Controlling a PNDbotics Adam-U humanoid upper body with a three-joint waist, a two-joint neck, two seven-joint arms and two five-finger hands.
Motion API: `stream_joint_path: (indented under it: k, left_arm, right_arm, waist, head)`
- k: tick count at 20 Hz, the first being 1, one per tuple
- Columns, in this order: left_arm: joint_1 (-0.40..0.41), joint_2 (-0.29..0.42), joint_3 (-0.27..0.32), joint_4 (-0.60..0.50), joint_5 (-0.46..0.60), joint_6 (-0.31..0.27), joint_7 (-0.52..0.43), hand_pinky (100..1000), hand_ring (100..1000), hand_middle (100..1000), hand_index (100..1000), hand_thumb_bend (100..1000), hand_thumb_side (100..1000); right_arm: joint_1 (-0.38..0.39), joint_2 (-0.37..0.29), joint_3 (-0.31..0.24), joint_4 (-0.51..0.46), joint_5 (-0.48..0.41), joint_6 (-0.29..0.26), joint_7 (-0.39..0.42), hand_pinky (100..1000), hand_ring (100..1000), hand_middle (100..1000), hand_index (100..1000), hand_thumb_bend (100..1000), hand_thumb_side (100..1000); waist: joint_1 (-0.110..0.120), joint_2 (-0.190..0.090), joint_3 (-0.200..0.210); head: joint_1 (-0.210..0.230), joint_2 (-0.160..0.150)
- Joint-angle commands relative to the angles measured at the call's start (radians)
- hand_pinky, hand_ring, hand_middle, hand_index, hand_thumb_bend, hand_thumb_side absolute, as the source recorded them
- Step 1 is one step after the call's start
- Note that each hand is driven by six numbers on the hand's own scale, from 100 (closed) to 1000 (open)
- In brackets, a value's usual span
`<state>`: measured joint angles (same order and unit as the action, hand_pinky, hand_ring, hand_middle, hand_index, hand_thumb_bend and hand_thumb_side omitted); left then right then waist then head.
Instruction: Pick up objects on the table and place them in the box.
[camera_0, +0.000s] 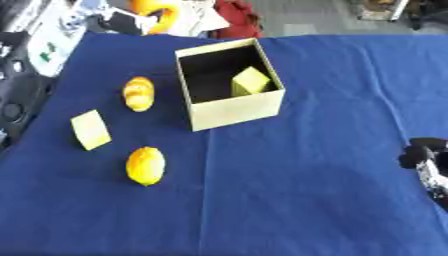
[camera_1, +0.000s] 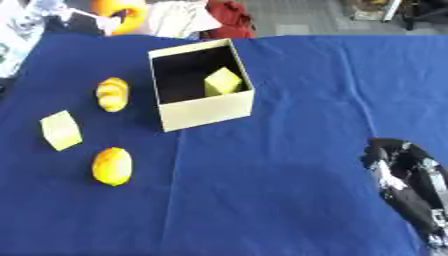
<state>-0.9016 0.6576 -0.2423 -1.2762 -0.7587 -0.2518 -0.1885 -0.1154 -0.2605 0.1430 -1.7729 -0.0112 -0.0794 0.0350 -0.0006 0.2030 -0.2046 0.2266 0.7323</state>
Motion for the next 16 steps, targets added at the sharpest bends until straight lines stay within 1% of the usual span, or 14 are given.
stream_joint_path:
  k: [1, 2, 4, 6, 8, 9, 10, 11, 13, 14, 15, 16]
  left_arm:
    - [-0.042, -0.035, -0.028, 0.005, -0.017, -0.026, -0.029, 639, 442, 408, 583, 100, 185]
    - [-0.046, -0.050, -0.036, 0.014, -0.023, -0.033, -0.035, 641, 449, 417, 592, 100, 188]
    - [-0.048, -0.071, -0.051, 0.033, -0.039, -0.045, -0.049, 661, 488, 469, 647, 100, 195]
    - [-0.043, -0.084, -0.060, 0.053, -0.059, -0.056, -0.070, 691, 545, 540, 716, 100, 203]
    - [-0.036, -0.091, -0.064, 0.071, -0.079, -0.065, -0.097, 735, 626, 645, 811, 142, 208]
    - [-0.032, -0.092, -0.064, 0.077, -0.088, -0.069, -0.111, 766, 681, 707, 864, 193, 209]
    - [-0.028, -0.091, -0.064, 0.081, -0.098, -0.073, -0.126, 782, 710, 740, 890, 211, 208]
    - [-0.026, -0.089, -0.062, 0.083, -0.104, -0.076, -0.140, 792, 726, 756, 903, 207, 251]
    - [-0.021, -0.083, -0.054, 0.077, -0.104, -0.080, -0.150, 816, 766, 805, 926, 170, 439]
    - [-0.017, -0.079, -0.049, 0.069, -0.096, -0.082, -0.150, 826, 782, 824, 936, 169, 505]
    - [-0.014, -0.073, -0.047, 0.059, -0.086, -0.083, -0.148, 836, 797, 846, 949, 167, 566]
    - [-0.009, -0.065, -0.045, 0.045, -0.075, -0.085, -0.148, 842, 806, 859, 956, 159, 603]
  right_arm:
    - [-0.013, -0.014, 0.001, -0.009, -0.010, -0.001, 0.006, 642, 618, 590, 694, 100, 426]
    - [-0.012, -0.014, 0.002, -0.009, -0.011, 0.000, 0.006, 642, 618, 590, 694, 100, 429]
    - [-0.013, -0.013, 0.003, -0.009, -0.013, 0.000, 0.007, 642, 618, 590, 694, 100, 427]
    - [-0.013, -0.012, 0.002, -0.010, -0.013, 0.000, 0.007, 642, 618, 590, 694, 100, 428]
    - [-0.013, -0.012, 0.002, -0.010, -0.013, 0.000, 0.007, 642, 618, 590, 694, 100, 434]
    - [-0.013, -0.011, 0.002, -0.010, -0.013, 0.000, 0.007, 642, 618, 590, 694, 100, 433]
    - [-0.013, -0.011, 0.001, -0.011, -0.013, 0.000, 0.006, 642, 619, 590, 694, 100, 431]
    - [-0.013, -0.011, 0.001, -0.011, -0.013, 0.000, 0.006, 642, 619, 590, 694, 100, 429]
    - [-0.013, -0.011, 0.000, -0.012, -0.012, 0.000, 0.006, 642, 619, 591, 694, 100, 428]
    - [-0.014, -0.010, 0.000, -0.012, -0.011, 0.000, 0.006, 642, 619, 591, 694, 100, 429]
    - [-0.013, -0.010, 0.000, -0.012, -0.010, -0.001, 0.007, 643, 619, 591, 694, 100, 429]
    - [-0.014, -0.010, -0.001, -0.012, -0.010, -0.001, 0.007, 643, 619, 591, 694, 100, 425]
  waist:
    - [-0.004, -0.027, -0.004]
    - [-0.005, -0.026, -0.006]
    - [-0.004, -0.025, -0.010]
    - [-0.004, -0.023, -0.013]
    - [-0.004, -0.022, -0.014]
    - [-0.003, -0.022, -0.013]
    - [-0.003, -0.021, -0.013]
    - [-0.003, -0.021, -0.012]
    - [-0.002, -0.022, -0.009]
    - [-0.001, -0.022, -0.007]
    - [-0.001, -0.022, -0.006]
    - [0.000, -0.022, -0.004]
  head:
    - [0.005, -0.015]
    - [0.006, -0.015]
    - [0.008, -0.014]
    - [0.007, -0.014]
    - [0.004, -0.015]
    - [0.004, -0.015]
    - [0.003, -0.015]
    - [0.002, -0.015]
    - [0.001, -0.017]
    - [0.001, -0.018]
    - [0.000, -0.019]
    - [-0.002, -0.021]
